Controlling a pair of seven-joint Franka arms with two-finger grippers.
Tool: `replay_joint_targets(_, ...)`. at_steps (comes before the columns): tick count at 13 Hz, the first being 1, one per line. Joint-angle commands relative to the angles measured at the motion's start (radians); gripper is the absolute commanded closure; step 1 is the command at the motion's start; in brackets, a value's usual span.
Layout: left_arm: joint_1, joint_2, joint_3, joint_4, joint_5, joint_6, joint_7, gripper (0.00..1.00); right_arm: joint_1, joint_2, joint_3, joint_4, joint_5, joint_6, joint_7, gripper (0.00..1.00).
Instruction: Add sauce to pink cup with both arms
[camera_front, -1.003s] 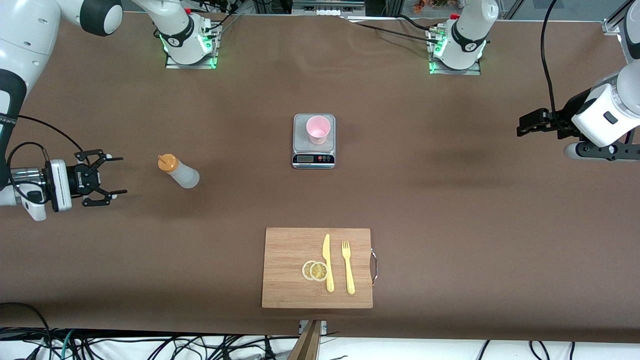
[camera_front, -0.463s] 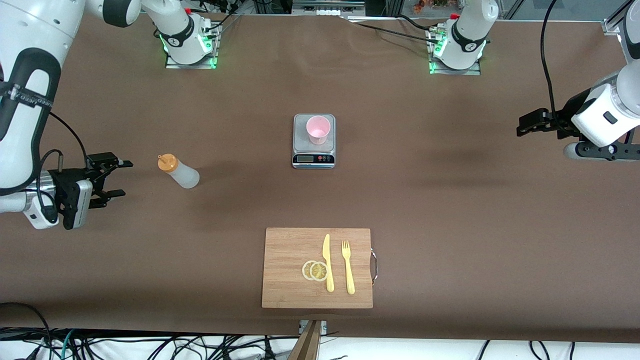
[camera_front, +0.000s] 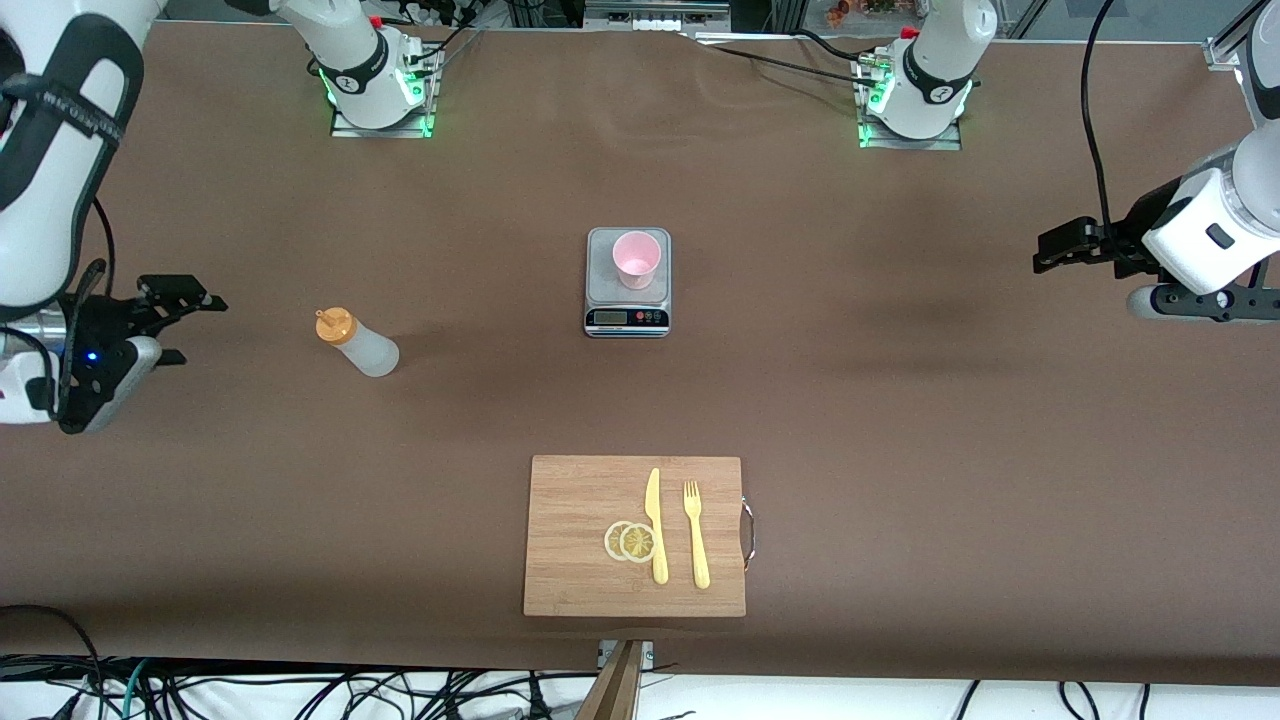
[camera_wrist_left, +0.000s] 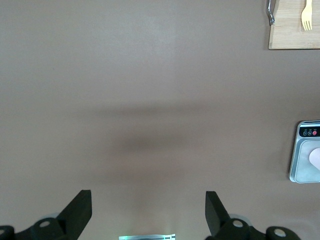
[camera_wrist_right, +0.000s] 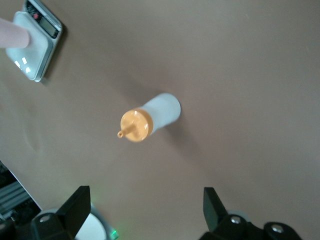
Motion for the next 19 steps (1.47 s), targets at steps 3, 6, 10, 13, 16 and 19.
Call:
replay_joint_targets(3, 0.002, 0.001, -0.002, 0.006, 0.013, -0.004, 0.014, 0.00, -0.158, -0.269, 0.411, -0.122, -0.372, 0.090, 0.368, 0.00)
replay_joint_targets(6, 0.002, 0.001, -0.002, 0.006, 0.013, -0.004, 0.014, 0.00, -0.329, -0.400, 0.663, -0.263, -0.492, 0.197, 0.589, 0.00)
replay_joint_targets(10, 0.002, 0.001, -0.002, 0.006, 0.013, -0.004, 0.014, 0.00, -0.524, -0.593, 0.915, -0.480, -0.557, 0.316, 0.873, 0.00)
replay_joint_targets(13, 0.002, 0.005, -0.002, 0.031, 0.013, -0.004, 0.013, 0.00, -0.566, -0.690, 0.940, -0.645, -0.548, 0.420, 0.979, 0.00)
replay_joint_targets(16, 0.003, 0.019, -0.002, 0.040, 0.013, -0.004, 0.014, 0.00, -0.577, -0.693, 0.907, -0.649, -0.543, 0.548, 0.972, 0.00)
replay_joint_targets(19, 0.003, 0.021, -0.002, 0.042, 0.014, -0.004, 0.014, 0.00, -0.575, -0.724, 0.905, -0.620, -0.539, 0.526, 0.978, 0.00)
